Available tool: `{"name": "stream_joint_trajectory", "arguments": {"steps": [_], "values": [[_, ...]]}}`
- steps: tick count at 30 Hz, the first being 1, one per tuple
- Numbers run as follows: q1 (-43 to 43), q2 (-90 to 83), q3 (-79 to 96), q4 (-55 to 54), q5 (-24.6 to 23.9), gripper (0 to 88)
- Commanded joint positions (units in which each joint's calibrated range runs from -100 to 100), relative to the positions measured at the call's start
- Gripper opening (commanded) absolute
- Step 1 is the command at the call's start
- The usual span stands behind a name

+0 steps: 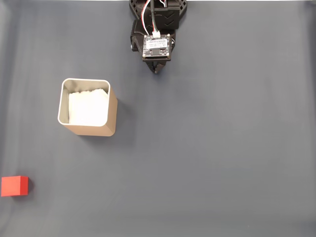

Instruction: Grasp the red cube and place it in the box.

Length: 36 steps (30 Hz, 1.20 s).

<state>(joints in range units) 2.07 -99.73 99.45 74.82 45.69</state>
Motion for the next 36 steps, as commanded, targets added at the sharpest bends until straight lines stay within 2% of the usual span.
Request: {"name": "stream_joint_trajectory", "arguments": {"steps": [1, 36], "values": [[0.0, -0.3, 0.5, 1.3, 0.9, 0.9], [0.0, -0.3, 0.5, 1.3, 0.8, 0.3]]}}
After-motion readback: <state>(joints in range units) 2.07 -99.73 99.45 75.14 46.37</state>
